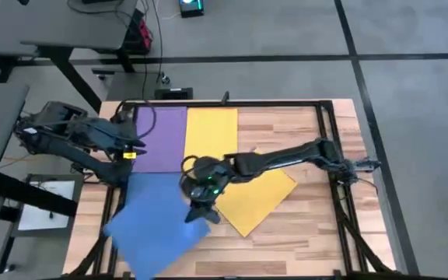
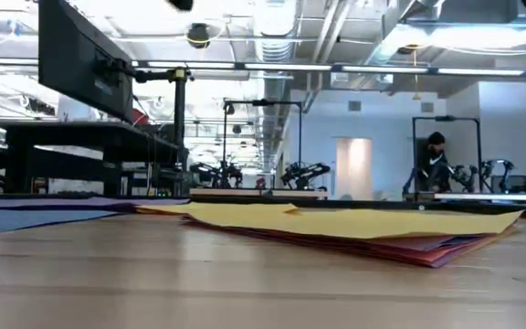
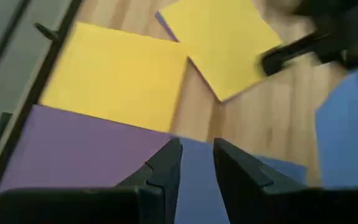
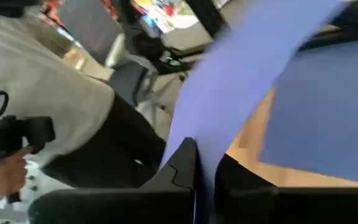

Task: Organize paper
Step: Stack the blue paper on top of the blue paper

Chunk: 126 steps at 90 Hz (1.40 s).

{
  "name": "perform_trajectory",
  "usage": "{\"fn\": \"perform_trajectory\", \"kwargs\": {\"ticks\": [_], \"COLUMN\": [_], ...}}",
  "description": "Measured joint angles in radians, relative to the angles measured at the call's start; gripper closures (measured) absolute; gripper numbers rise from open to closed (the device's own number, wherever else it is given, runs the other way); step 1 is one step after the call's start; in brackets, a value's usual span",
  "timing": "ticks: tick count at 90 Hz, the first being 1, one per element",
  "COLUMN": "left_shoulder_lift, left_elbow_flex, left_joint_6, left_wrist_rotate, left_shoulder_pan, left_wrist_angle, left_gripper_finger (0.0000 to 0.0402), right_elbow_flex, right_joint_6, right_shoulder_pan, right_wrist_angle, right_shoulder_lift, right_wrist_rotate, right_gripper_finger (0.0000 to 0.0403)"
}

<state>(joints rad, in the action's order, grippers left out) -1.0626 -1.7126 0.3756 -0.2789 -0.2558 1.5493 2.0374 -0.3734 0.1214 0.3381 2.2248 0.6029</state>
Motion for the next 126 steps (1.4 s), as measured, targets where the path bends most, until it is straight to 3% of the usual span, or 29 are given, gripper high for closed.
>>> {"fn": "perform_trajectory", "kwargs": {"ticks": [9, 19, 32, 51, 66, 77, 91, 126], "left_shoulder_lift": [0.004, 0.004, 0.001, -0.002, -0.005, -0.004, -0.005, -0.004], "left_elbow_flex": [0.000, 0.000, 0.000, 0.000, 0.000, 0.000, 0.000, 0.000], "left_joint_6": [0.006, 0.021, 0.039, 0.048, 0.076, 0.082, 0.081, 0.057], "left_wrist_rotate": [0.025, 0.046, 0.058, 0.059, 0.058, 0.057, 0.056, 0.055], "left_shoulder_pan": [0.000, 0.000, 0.000, 0.000, 0.000, 0.000, 0.000, 0.000], "left_wrist_angle": [0.012, 0.013, 0.013, 0.011, 0.008, 0.007, 0.005, 0.004], "left_gripper_finger": [0.0320, 0.0320, 0.0320, 0.0320, 0.0320, 0.0320, 0.0320, 0.0320], "right_elbow_flex": [0.017, 0.031, 0.067, 0.139, 0.169, 0.192, 0.217, 0.215], "right_joint_6": [0.089, 0.177, 0.257, 0.248, -0.004, -0.045, -0.031, 0.222], "right_shoulder_pan": [-0.033, -0.068, -0.112, -0.146, -0.139, -0.127, -0.137, -0.157], "right_wrist_angle": [0.082, 0.148, 0.134, 0.066, -0.070, -0.167, -0.174, -0.263], "right_shoulder_lift": [0.070, 0.123, 0.156, 0.235, 0.323, 0.373, 0.397, 0.398], "right_wrist_rotate": [-0.013, -0.103, -0.179, -0.186, -0.185, -0.186, -0.183, -0.249], "right_gripper_finger": [0.0403, 0.0403, 0.0403, 0.0403, 0.0403, 0.0403, 0.0403, 0.0403]}}
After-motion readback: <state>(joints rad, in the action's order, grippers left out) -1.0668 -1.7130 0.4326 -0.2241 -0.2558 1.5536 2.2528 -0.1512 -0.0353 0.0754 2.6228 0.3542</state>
